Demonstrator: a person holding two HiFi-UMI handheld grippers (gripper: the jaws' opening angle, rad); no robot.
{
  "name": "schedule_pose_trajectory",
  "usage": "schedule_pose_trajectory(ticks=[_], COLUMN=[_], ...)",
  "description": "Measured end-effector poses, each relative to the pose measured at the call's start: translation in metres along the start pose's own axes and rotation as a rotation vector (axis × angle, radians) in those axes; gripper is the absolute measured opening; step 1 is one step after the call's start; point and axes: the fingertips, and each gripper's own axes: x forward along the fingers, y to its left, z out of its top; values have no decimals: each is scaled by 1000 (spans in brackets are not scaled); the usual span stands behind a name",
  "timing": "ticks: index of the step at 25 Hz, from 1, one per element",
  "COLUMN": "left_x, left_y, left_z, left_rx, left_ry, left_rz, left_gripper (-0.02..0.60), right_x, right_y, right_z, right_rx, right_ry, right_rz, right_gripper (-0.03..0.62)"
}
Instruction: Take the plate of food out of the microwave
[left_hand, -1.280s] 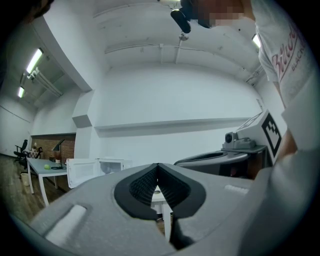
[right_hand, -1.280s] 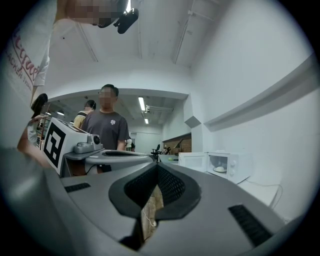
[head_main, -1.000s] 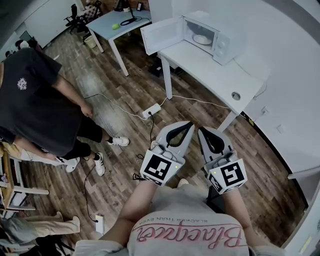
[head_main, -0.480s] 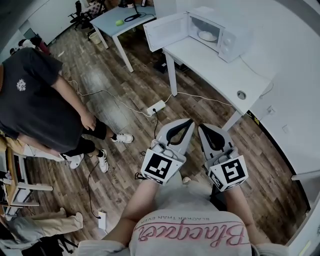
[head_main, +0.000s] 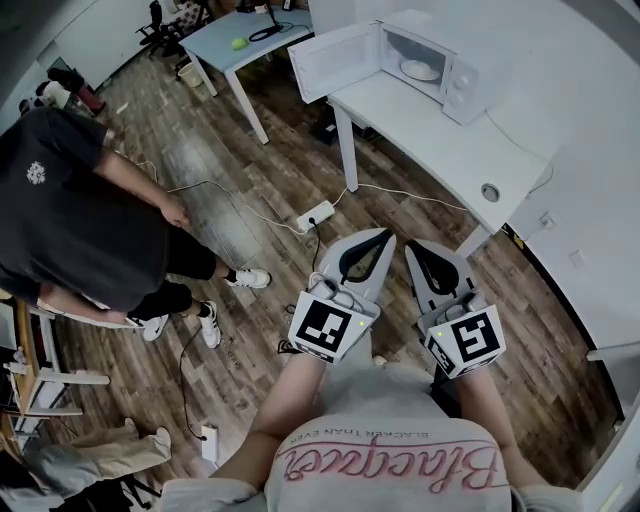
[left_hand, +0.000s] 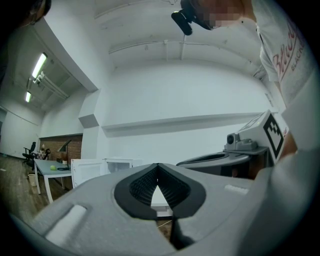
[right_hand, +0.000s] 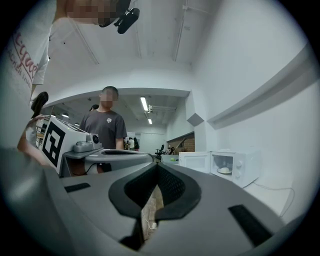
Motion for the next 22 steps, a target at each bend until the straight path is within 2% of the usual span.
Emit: schedule_pose_trajectory(ticks=[9,22], left_x=[30,84], left_y=[29,85], left_z=[-1,-16], left_rx=[-12,-30], left_ry=[-26,-21], left_rz=[-30,-75], left_gripper=[5,5], right_x=[32,95], right_y=[-24,-69], right_z=[1,-6], right_rx=[-12,-7], right_ry=[-1,19], right_rz=[-39,-83], right_gripper=[6,6])
